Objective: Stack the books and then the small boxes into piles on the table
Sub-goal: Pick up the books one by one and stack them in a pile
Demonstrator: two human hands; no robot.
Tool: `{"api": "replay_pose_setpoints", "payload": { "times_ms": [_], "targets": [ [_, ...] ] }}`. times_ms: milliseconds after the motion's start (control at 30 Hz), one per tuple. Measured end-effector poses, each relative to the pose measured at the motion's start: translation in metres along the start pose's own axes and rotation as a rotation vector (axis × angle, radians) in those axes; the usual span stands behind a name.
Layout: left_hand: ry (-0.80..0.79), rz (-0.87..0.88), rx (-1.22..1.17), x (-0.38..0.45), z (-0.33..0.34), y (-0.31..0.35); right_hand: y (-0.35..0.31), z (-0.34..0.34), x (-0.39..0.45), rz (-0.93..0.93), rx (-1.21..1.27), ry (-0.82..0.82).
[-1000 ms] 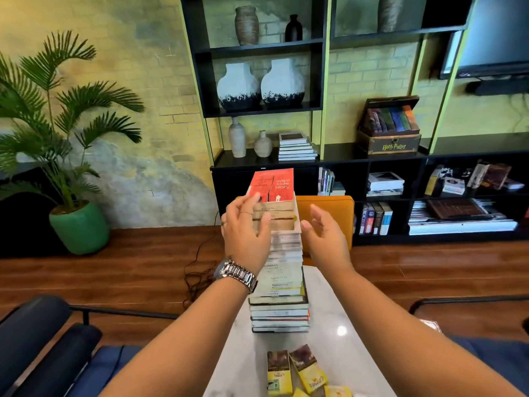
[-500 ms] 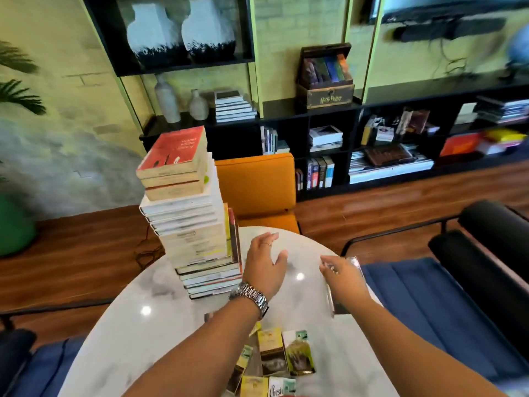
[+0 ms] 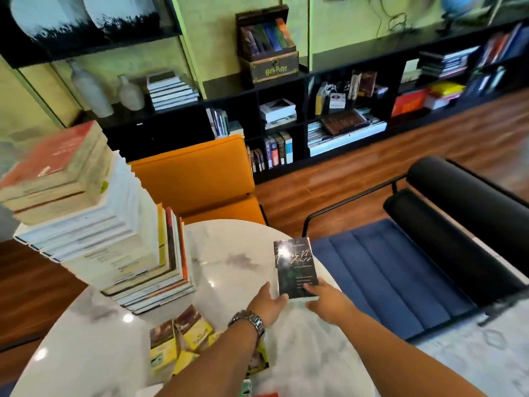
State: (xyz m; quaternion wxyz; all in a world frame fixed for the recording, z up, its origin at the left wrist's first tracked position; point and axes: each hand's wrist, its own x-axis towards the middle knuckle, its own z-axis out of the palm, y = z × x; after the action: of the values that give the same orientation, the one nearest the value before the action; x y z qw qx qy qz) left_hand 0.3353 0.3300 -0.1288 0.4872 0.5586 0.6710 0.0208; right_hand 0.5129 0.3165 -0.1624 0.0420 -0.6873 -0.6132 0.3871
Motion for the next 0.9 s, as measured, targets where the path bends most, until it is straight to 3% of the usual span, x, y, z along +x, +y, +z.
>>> {"api": "replay_pose_setpoints", "payload": {
  "times_ms": [200, 333, 433, 467, 567, 700, 900],
  "targets": [
    [0.039, -0.039, -0.144, 0.004, 0.013, 0.003, -0.007, 0.011, -0.007, 0.002, -0.018, -0.045],
    [0.053, -0.198, -0.305, 0.004, 0.006, 0.002, -0.011, 0.012, -0.011, 0.023, 0.008, -0.065],
    [0.029, -0.193, -0.284, 0.014, 0.007, -0.013, -0.014, 0.012, -0.015, 0.045, -0.006, -0.057],
    [0.035, -0.201, -0.376, 0.014, 0.007, -0.018, -0.016, 0.012, -0.017, 0.050, -0.001, -0.043],
    [0.097, -0.259, -0.562, 0.010, 0.003, -0.032, -0.020, 0.014, -0.025, 0.077, 0.138, 0.020],
    [0.115, -0.242, -0.557, -0.009, -0.002, -0.033, -0.032, 0.019, -0.033, 0.082, 0.255, 0.058],
    [0.134, -0.224, -0.832, -0.036, -0.024, -0.039, -0.058, 0.018, -0.045, 0.117, 0.495, 0.086]
  ]
}}
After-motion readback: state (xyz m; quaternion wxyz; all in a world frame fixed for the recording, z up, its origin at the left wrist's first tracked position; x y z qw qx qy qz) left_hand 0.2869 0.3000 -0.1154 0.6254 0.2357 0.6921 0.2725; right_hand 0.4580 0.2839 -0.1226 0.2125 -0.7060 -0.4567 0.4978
